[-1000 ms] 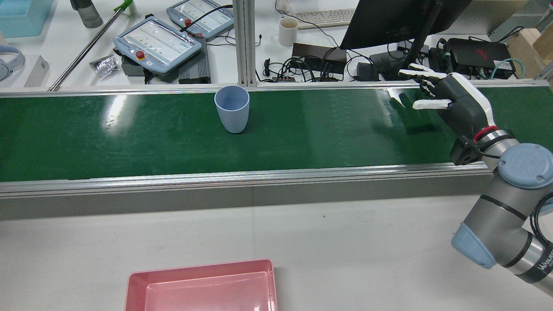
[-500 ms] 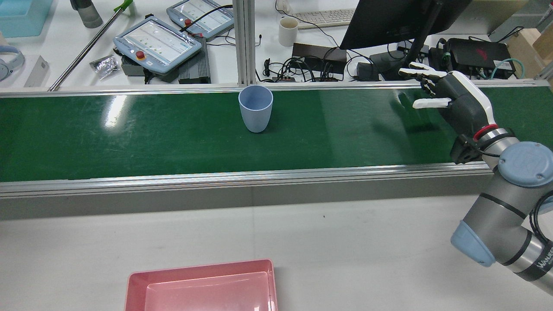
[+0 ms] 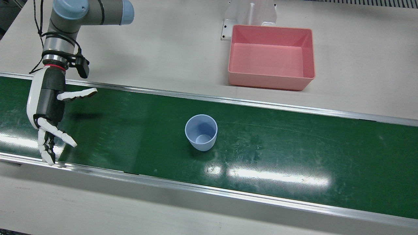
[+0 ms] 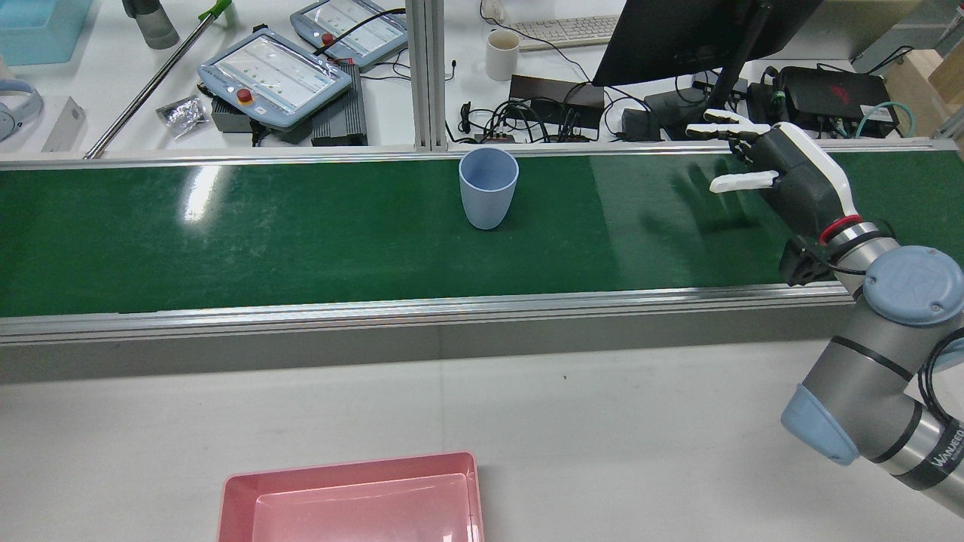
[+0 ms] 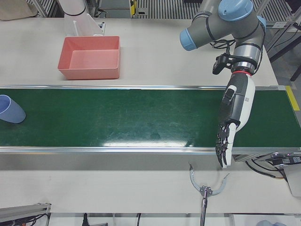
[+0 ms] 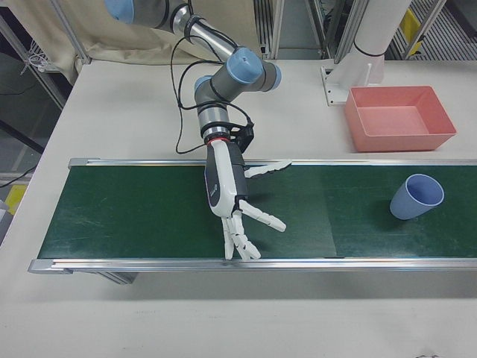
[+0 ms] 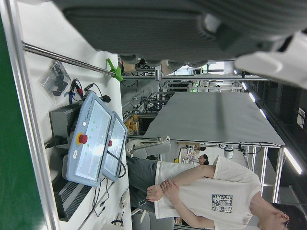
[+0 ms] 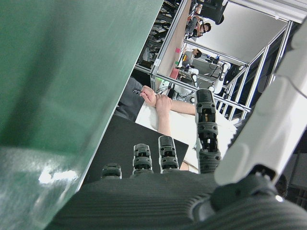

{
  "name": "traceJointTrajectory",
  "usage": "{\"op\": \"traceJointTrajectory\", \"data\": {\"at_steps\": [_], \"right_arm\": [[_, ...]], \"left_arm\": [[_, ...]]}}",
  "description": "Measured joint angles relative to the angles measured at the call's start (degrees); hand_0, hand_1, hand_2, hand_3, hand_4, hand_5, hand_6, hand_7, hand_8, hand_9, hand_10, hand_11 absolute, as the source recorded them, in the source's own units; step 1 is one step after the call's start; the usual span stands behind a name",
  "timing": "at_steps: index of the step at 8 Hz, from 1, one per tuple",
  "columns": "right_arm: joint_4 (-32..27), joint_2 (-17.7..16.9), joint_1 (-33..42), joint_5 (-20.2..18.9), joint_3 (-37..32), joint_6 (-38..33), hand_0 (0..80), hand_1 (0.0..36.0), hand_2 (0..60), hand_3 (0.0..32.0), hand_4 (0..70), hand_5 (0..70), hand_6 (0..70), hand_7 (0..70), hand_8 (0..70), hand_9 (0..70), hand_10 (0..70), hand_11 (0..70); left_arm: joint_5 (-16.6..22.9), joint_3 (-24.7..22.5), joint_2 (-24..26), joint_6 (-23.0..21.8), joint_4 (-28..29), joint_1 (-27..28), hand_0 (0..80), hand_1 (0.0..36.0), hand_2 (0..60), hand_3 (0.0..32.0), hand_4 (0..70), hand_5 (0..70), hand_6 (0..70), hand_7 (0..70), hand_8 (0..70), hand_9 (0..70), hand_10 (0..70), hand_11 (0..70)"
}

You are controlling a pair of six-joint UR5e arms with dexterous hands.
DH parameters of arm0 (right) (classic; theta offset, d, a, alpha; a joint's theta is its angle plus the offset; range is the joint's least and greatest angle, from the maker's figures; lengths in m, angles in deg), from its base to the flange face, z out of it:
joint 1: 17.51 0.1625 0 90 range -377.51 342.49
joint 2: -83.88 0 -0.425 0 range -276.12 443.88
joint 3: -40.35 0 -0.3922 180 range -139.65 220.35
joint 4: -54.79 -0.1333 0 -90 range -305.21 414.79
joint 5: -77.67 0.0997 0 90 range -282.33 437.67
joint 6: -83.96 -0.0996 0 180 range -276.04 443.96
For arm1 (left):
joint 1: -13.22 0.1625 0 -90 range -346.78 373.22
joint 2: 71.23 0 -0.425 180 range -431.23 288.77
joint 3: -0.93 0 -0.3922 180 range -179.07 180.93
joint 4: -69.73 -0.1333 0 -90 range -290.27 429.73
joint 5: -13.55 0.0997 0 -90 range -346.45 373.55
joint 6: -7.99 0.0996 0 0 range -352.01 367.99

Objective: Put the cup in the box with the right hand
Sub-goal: 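Hold the open right hand beside the belt as the blue cup approaches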

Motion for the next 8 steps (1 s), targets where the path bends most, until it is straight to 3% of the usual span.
{"op": "traceJointTrajectory", "data": {"at_steps": [8], "right_arm": [[0.0,0.1,-0.8,0.0,0.2,3.5,47.6,6.1,0.0,9.0,25.3,3.8,3.6,21.5,7.4,10.8,0.3,1.2]], "left_arm": [[0.0,0.0,0.0,0.0,0.0,0.0,0.0,0.0,0.0,0.0,0.0,0.0,0.0,0.0,0.0,0.0,0.0,0.0]]}}
